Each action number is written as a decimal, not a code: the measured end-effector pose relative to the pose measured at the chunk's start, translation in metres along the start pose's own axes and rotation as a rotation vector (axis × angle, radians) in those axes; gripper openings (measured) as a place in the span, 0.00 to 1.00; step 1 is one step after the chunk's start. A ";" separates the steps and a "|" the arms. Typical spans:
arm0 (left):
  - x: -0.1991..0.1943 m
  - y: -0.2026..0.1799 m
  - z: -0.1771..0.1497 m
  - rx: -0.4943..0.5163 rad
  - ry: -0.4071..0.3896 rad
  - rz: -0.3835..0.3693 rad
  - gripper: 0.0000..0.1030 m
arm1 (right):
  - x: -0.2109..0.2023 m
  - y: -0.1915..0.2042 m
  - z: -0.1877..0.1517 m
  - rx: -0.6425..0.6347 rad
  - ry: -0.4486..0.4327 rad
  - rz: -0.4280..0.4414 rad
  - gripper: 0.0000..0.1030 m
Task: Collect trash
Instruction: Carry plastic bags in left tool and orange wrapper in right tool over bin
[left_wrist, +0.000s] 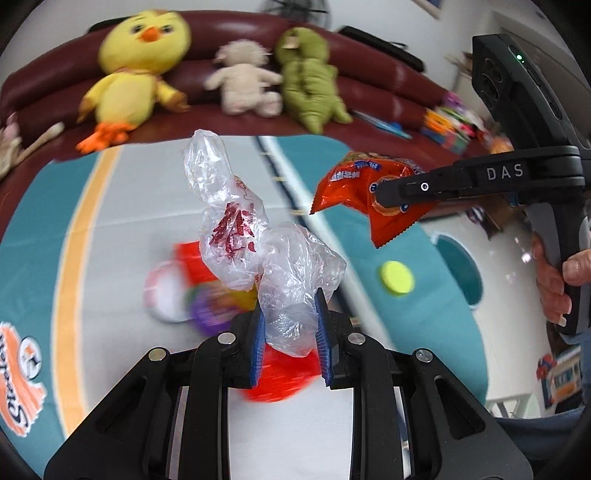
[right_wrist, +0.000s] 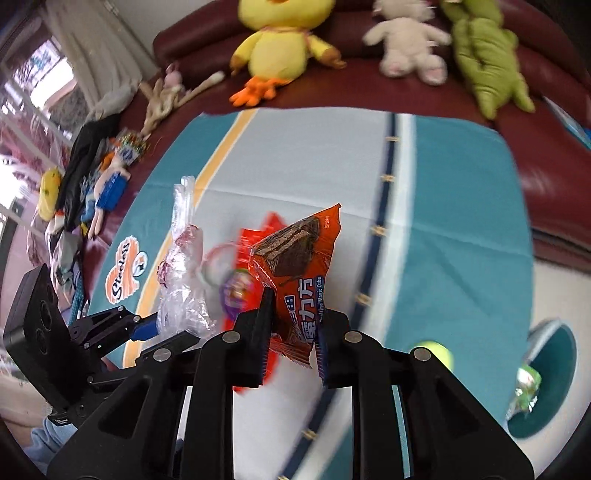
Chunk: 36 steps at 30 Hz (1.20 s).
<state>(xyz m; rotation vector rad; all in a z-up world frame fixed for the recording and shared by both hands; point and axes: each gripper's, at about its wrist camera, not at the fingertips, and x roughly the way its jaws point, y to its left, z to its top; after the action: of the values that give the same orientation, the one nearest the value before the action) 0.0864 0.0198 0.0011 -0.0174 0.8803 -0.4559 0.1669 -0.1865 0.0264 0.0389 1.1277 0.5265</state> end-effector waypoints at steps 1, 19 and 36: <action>0.005 -0.014 0.003 0.018 0.004 -0.013 0.24 | -0.008 -0.011 -0.007 0.016 -0.012 -0.005 0.19; 0.116 -0.215 0.025 0.294 0.161 -0.163 0.24 | -0.130 -0.255 -0.163 0.433 -0.215 -0.166 0.21; 0.228 -0.331 0.026 0.439 0.333 -0.254 0.24 | -0.123 -0.377 -0.229 0.651 -0.192 -0.197 0.24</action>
<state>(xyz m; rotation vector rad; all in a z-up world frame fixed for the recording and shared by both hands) 0.1058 -0.3729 -0.0851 0.3619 1.0927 -0.9009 0.0726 -0.6220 -0.0796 0.5270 1.0598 -0.0365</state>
